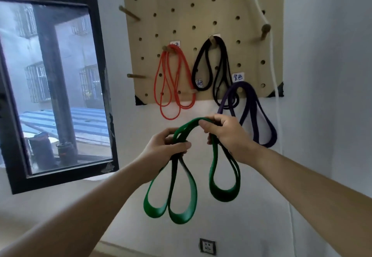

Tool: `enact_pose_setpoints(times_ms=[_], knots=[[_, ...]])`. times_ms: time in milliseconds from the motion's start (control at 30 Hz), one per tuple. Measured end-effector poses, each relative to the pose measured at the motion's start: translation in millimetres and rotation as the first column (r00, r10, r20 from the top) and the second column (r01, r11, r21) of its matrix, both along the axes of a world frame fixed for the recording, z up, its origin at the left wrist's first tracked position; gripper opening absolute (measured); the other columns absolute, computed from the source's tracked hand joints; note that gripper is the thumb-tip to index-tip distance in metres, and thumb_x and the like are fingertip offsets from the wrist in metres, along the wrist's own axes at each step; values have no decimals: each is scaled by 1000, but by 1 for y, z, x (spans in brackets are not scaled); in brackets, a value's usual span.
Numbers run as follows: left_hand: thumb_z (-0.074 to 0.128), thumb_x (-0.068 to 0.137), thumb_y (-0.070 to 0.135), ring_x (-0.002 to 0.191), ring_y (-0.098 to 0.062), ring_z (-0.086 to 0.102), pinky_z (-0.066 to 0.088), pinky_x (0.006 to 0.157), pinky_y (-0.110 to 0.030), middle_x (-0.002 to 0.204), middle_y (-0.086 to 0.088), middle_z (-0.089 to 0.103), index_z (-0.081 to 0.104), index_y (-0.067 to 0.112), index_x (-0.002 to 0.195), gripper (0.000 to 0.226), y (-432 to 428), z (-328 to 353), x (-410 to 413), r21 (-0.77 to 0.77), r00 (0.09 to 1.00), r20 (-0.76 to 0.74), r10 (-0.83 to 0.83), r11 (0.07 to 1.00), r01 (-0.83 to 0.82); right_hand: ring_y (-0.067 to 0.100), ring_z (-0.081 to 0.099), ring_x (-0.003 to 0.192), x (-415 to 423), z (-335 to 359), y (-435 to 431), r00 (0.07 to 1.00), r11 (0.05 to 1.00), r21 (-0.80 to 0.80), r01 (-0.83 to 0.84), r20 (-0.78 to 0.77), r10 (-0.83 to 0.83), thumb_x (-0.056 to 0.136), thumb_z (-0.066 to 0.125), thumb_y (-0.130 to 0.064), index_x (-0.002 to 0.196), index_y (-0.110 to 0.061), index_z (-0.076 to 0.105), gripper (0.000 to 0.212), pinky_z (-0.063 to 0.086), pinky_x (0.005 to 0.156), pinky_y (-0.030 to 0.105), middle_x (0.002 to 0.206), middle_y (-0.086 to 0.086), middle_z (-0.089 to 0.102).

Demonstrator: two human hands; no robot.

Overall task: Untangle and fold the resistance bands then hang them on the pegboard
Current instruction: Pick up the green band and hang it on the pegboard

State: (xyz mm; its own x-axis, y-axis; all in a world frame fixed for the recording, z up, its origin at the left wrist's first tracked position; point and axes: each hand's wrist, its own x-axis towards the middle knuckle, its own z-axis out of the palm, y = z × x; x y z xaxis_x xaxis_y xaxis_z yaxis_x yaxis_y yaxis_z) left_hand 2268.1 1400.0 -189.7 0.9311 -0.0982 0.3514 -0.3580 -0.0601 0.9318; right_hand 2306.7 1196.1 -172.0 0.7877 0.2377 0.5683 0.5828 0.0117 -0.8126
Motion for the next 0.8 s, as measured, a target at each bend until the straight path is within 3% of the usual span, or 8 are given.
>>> enact_pose_setpoints(times_ms=[133, 333, 500, 567, 667, 767, 800], knots=[[75, 89, 12, 85, -25, 66, 58, 93, -42, 99, -15, 70, 66, 11, 116, 29, -3, 28, 21, 25, 999, 49, -14, 1000, 13, 17, 55, 62, 19, 26, 3, 998, 995, 74, 59, 16, -60, 96, 68, -24, 104, -10, 72, 17, 57, 65, 33, 78, 4, 56], [70, 93, 15, 84, -26, 64, 57, 93, -48, 99, -14, 69, 69, 8, 113, 21, -10, 64, 62, -75, 988, 152, 41, 997, -30, 18, 58, 66, 50, 57, 7, 996, 987, 134, 94, -10, -93, 96, 67, -28, 104, -9, 72, 21, 56, 68, 34, 81, 8, 61], [66, 97, 18, 81, -23, 63, 57, 90, -47, 92, -13, 69, 72, 12, 109, 16, -13, 85, 100, -46, 957, 252, 140, 990, -133, 19, 62, 74, 79, 77, 11, 985, 982, 105, 156, 52, -162, 98, 65, -26, 108, -7, 69, 22, 54, 62, 23, 87, 9, 65], [65, 97, 20, 79, -22, 62, 57, 89, -46, 88, -10, 67, 72, 14, 109, 15, -15, 95, 116, -51, 942, 288, 174, 985, -166, 23, 67, 81, 92, 85, 14, 980, 974, 131, 185, 56, -193, 98, 65, -28, 111, -8, 65, 24, 58, 69, 29, 98, 12, 70], [63, 99, 21, 79, -23, 59, 56, 84, -38, 87, -10, 66, 72, 16, 110, 15, -16, 112, 136, -74, 929, 311, 198, 980, -184, 24, 68, 100, 111, 99, 20, 975, 967, 139, 213, 40, -220, 98, 64, -29, 112, -15, 60, 21, 57, 92, 41, 108, 10, 70], [62, 99, 23, 83, -35, 67, 58, 90, -39, 96, -17, 71, 71, 16, 110, 15, -17, 126, 152, -103, 939, 285, 191, 980, -168, 18, 64, 102, 125, 110, 22, 969, 962, 138, 237, 40, -245, 99, 60, -27, 114, -18, 58, 18, 54, 89, 34, 110, 5, 66], [62, 99, 23, 91, -40, 71, 58, 94, -45, 101, -20, 73, 70, 16, 110, 16, -18, 129, 157, -120, 947, 263, 183, 980, -156, 16, 63, 102, 129, 112, 23, 966, 960, 132, 247, 39, -254, 100, 60, -29, 114, -18, 59, 17, 53, 84, 31, 110, 4, 66]])
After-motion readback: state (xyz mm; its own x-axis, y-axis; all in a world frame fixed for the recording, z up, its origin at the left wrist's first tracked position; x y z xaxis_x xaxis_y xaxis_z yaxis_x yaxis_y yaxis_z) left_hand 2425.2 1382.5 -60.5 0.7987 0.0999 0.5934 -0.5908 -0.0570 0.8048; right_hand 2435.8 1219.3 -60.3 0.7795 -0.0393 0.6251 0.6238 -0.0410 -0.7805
